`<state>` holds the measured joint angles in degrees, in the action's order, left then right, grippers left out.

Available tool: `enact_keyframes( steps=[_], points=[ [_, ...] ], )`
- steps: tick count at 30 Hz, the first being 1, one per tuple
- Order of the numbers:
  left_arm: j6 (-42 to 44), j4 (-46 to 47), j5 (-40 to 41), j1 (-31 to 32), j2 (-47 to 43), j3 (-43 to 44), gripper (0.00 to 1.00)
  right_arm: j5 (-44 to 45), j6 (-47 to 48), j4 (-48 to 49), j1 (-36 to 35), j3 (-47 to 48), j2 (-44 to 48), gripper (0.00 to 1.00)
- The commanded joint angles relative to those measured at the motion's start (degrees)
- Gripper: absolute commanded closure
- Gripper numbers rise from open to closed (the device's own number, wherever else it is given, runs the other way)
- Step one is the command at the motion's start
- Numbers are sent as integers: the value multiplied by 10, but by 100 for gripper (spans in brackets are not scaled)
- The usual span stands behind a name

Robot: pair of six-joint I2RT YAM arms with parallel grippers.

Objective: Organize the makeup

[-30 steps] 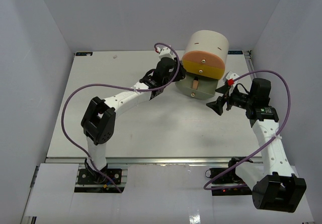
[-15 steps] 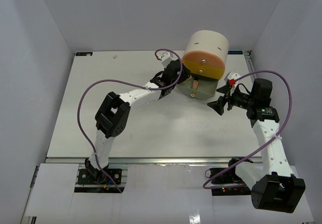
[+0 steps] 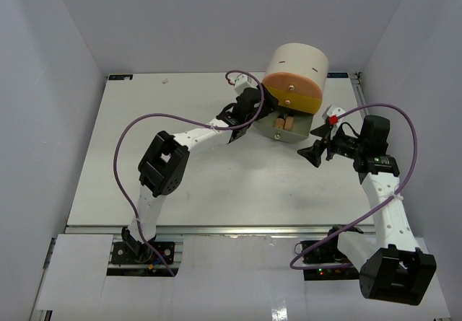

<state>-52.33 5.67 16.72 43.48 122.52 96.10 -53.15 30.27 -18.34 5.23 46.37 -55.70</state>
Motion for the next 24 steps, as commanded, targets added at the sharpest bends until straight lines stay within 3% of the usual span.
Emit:
enact_keyframes(
  steps=[1,6,11,17,19,24],
  points=[
    [93,62,-55,-11,-108,-45,28,-38,20,24,3,-15,-3,8],
    [240,69,-205,-39,-222,-146,27,-51,53,22,-1,-23,-12,0],
    [360,17,-269,-87,-389,-289,27,22,128,-27,-55,9,-52,29],
    [422,-11,-233,-123,-544,-463,27,192,218,-65,-213,74,-156,67],
    [440,-2,-208,-126,-580,-514,25,229,219,-64,-238,91,-205,72],
    [467,-9,-177,-126,-636,-526,24,354,200,-30,-297,112,-291,74]
  ],
)
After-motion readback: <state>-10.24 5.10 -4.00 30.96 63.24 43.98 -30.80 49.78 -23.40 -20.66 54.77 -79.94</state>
